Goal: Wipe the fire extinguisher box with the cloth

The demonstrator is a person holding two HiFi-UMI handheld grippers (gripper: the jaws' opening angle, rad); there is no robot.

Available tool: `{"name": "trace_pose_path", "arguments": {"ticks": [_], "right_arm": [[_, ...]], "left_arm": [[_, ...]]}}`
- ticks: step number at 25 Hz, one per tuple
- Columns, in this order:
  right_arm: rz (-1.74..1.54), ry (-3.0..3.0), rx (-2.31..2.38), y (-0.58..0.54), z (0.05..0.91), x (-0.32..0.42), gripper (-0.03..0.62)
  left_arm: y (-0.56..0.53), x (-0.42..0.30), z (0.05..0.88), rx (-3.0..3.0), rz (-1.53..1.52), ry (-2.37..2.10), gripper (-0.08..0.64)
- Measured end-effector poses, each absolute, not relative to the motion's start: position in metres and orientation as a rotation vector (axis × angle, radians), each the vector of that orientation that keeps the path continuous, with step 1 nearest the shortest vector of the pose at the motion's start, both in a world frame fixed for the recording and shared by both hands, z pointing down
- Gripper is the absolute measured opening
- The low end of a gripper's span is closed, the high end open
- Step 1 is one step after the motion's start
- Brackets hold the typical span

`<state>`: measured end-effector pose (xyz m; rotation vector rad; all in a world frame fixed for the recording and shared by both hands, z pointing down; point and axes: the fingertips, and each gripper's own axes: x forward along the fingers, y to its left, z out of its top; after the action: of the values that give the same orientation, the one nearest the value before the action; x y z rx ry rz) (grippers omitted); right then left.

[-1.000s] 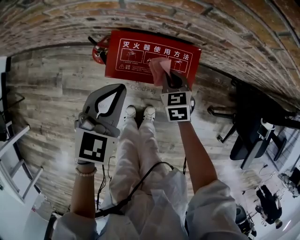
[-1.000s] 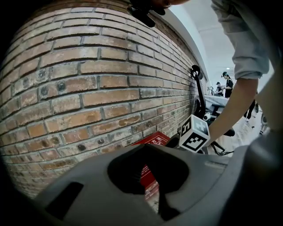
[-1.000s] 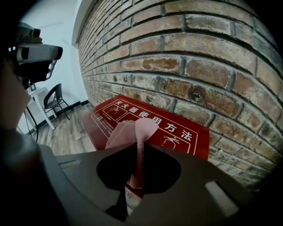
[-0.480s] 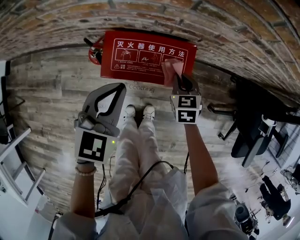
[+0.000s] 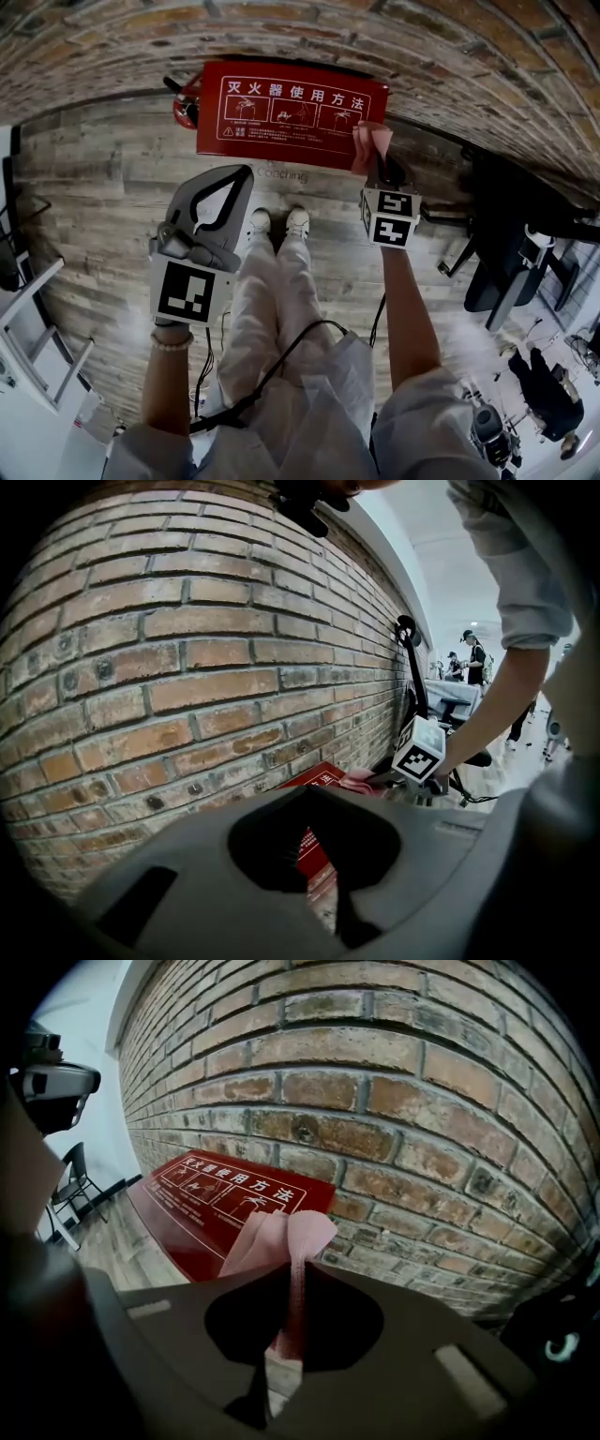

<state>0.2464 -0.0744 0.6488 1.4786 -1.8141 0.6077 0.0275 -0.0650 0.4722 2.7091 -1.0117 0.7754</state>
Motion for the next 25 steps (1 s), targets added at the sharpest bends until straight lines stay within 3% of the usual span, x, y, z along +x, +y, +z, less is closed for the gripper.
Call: {"name": "trace_pose_path", "arguments": {"ticks": [14, 25], "right_arm": [[0.637, -1.783, 1.528, -0.066, 0.642, 0.263, 0.031], [0.610, -1.896, 1.532, -0.063, 0.552, 0.235, 0.029]], "left_arm": [[-0.061, 0.027, 0.466, 2.710, 0.780, -1.020, -0.002], [-0.061, 0.010, 0.391, 2.779, 0.724, -1.072, -0.002]]}}
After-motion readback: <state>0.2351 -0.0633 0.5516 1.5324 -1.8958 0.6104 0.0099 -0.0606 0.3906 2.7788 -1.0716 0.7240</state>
